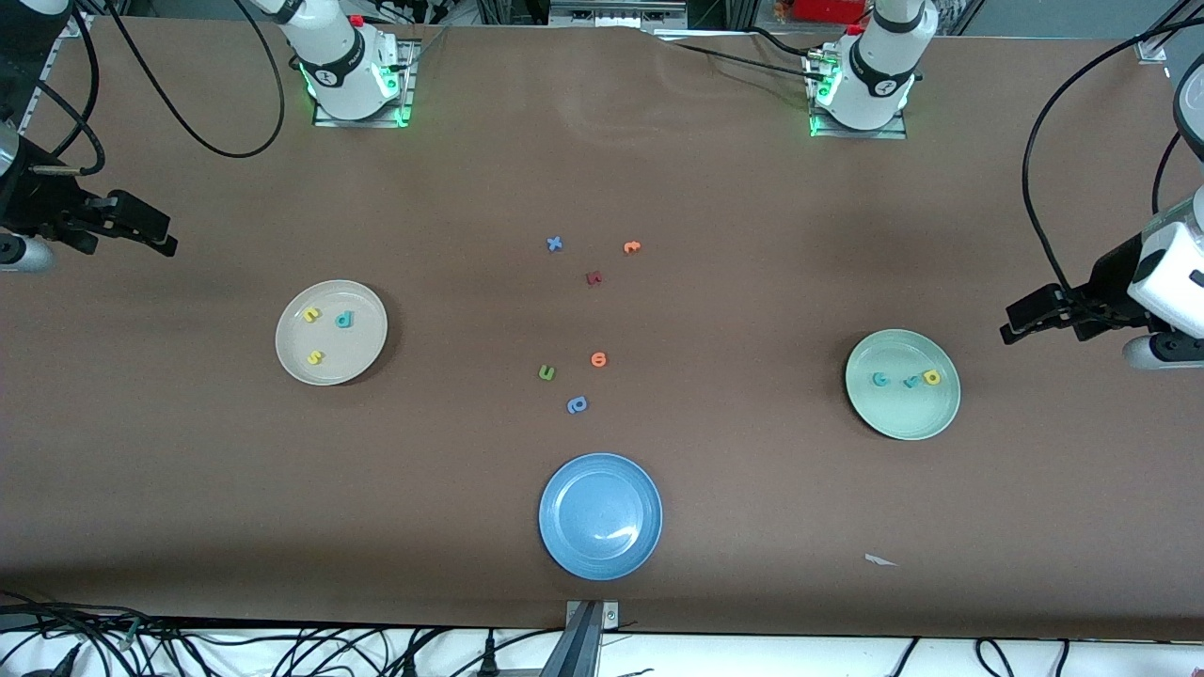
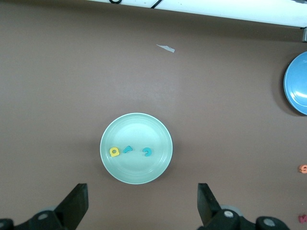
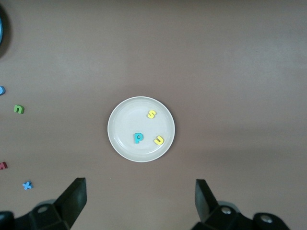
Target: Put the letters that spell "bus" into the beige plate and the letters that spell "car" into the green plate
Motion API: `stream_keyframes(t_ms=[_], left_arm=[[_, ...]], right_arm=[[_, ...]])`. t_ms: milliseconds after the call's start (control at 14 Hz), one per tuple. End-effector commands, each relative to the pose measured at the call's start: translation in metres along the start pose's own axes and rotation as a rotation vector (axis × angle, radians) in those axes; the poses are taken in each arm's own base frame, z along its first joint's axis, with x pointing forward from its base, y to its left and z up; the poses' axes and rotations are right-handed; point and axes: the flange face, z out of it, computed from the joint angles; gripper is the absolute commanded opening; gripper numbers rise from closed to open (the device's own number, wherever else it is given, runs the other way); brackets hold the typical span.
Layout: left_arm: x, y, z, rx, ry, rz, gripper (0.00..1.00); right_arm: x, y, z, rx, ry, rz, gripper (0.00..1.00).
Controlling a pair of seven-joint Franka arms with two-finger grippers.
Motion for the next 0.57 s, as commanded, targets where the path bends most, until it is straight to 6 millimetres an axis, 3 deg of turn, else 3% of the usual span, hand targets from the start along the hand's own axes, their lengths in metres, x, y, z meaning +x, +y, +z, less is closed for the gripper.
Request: stream_keyframes(t_ms=[0,501], left_arm=[[-0.005,-0.003,-0.009,-0.012,0.024,0.075,1.0],[0.006,-0.001,-0.03,-0.011,0.063,0.081,1.0]], right_arm=[[-0.005,0.003,-0.003,0.004,-0.006,-0.016,1.0],[-0.005,0.003,-0.003,0.004,-0.004,-0.013,1.0]])
